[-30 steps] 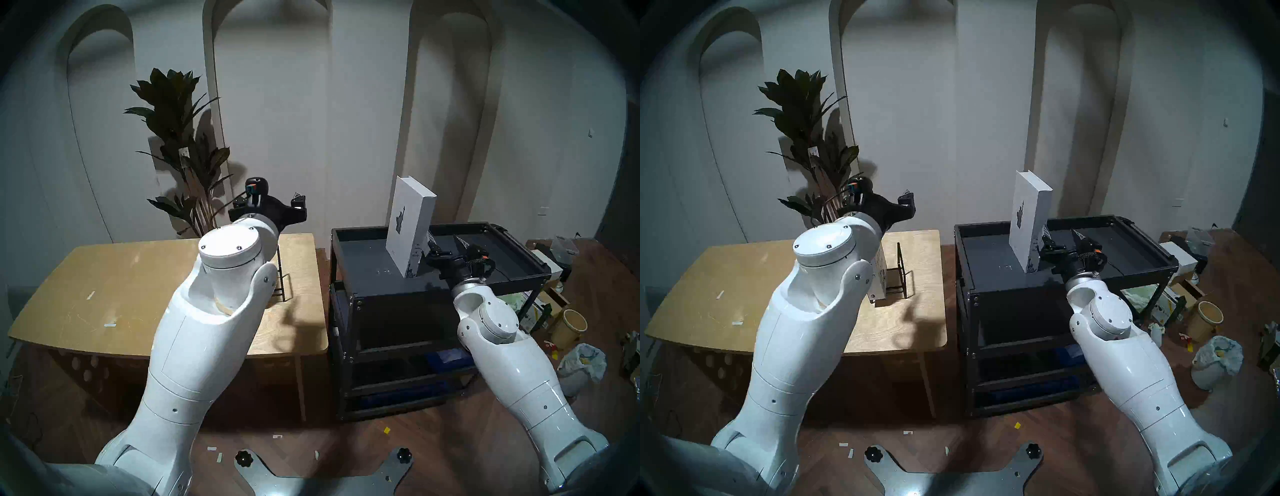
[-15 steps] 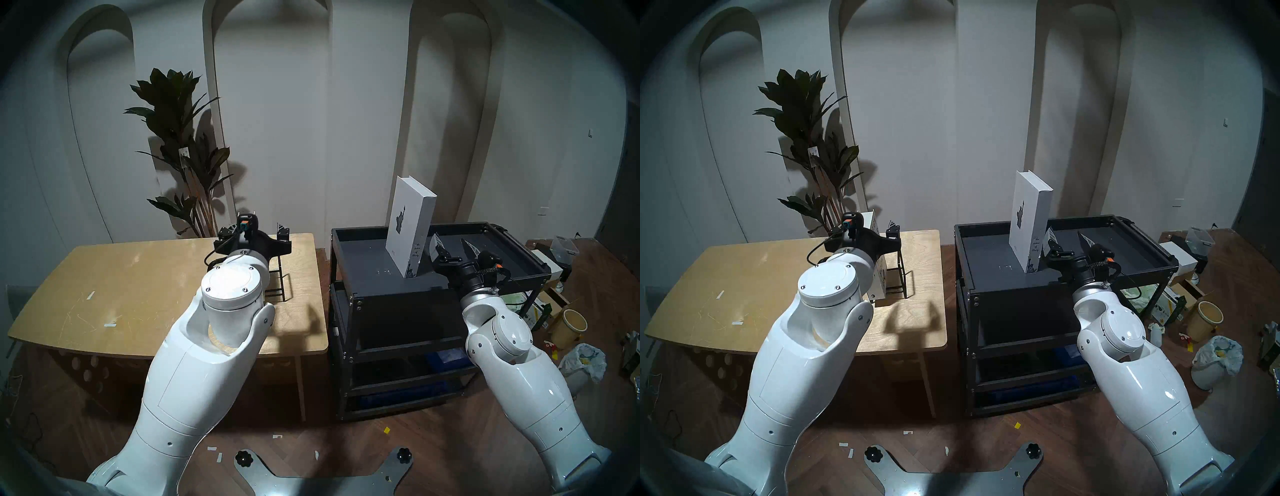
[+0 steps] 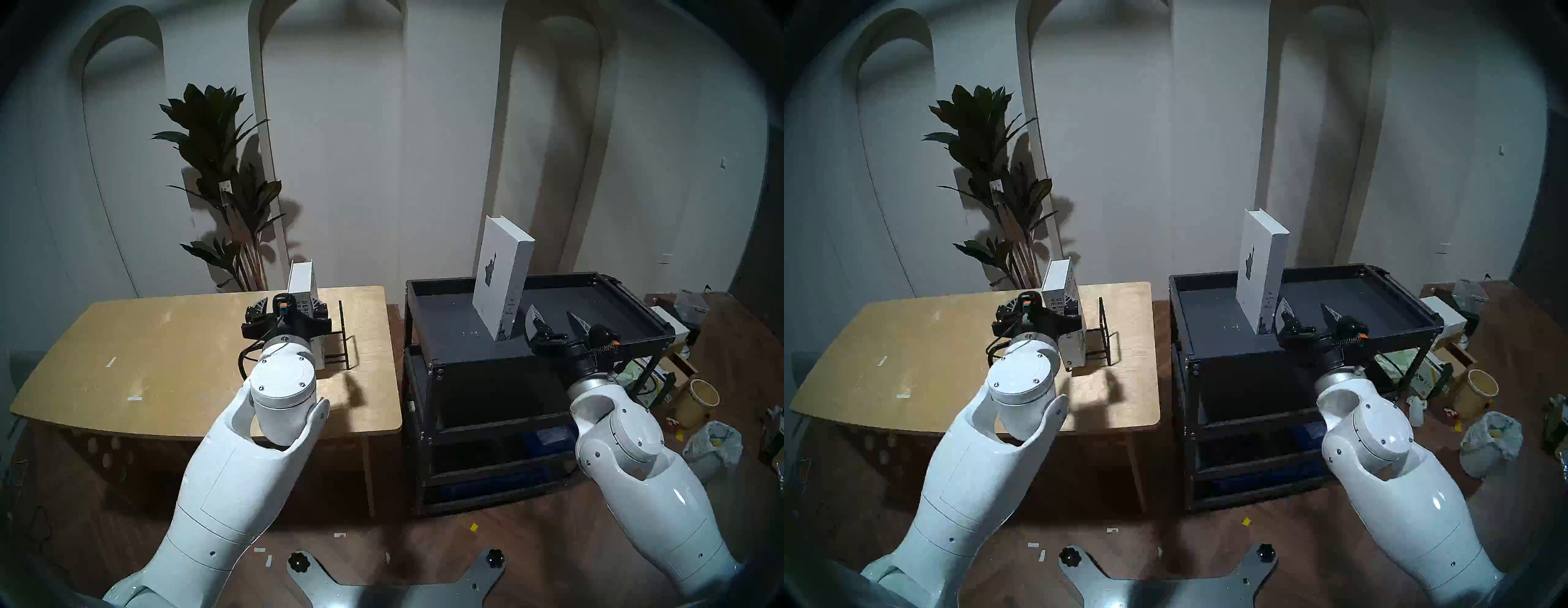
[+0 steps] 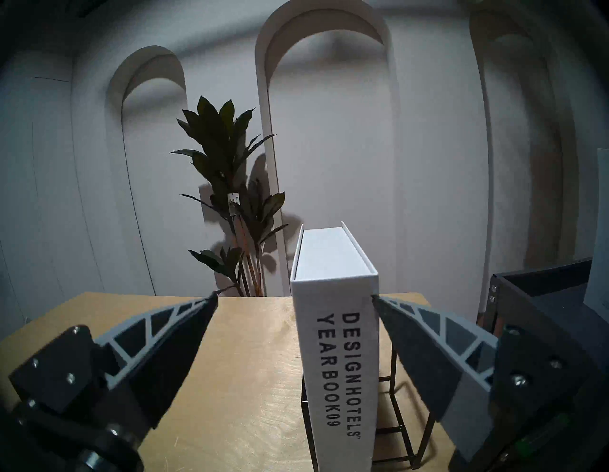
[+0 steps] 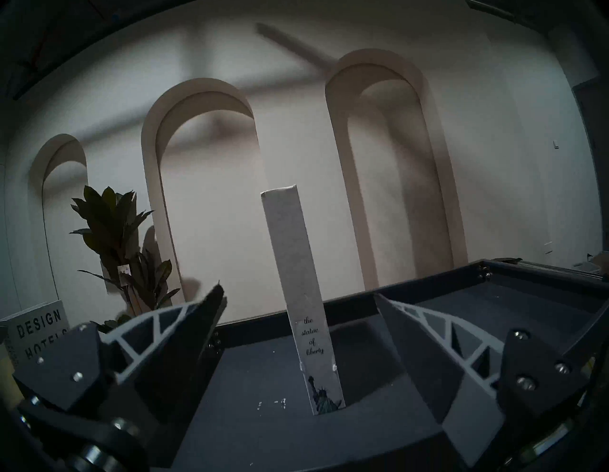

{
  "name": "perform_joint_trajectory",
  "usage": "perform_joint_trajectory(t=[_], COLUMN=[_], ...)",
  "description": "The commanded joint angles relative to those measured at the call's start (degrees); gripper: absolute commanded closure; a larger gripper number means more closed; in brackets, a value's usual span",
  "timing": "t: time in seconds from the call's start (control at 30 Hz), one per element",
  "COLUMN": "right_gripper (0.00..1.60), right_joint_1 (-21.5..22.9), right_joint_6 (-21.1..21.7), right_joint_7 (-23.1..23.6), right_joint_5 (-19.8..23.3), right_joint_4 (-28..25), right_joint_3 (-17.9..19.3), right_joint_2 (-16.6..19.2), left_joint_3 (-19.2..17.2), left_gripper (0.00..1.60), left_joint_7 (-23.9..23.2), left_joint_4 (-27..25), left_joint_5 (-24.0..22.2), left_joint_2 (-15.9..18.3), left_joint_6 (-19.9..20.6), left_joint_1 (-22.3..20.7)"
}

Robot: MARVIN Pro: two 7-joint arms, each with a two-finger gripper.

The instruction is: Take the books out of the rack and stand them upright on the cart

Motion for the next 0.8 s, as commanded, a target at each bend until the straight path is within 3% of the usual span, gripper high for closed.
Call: perform_joint_trajectory(t=[0.0, 0.47, 0.77], right_gripper=[0.0, 0.0, 0.0], right_joint_1=[-4.1, -7.5, -6.6], right_joint_6=[3.1, 15.8, 17.4], right_joint_7=[-4.1, -14.7, -15.8], right_joint_5=[-0.9, 0.4, 1.1], right_joint_4=[-6.2, -15.6, -15.9], right_joint_3=[1.4, 2.9, 2.4], right_joint_2=[0.9, 1.0, 0.9], left_joint_3=[-1.1, -1.9, -0.1], left_gripper=[0.0, 0.0, 0.0], left_joint_7=[-1.8, -5.6, -5.1], left_joint_4=[0.2, 3.5, 10.5], left_joint_5=[-2.2, -6.8, -4.0], left_joint_2=[-1.9, -2.7, -3.3], left_joint_6=[-6.3, -12.2, -13.2], left_joint_1=[-1.7, -2.6, -7.6])
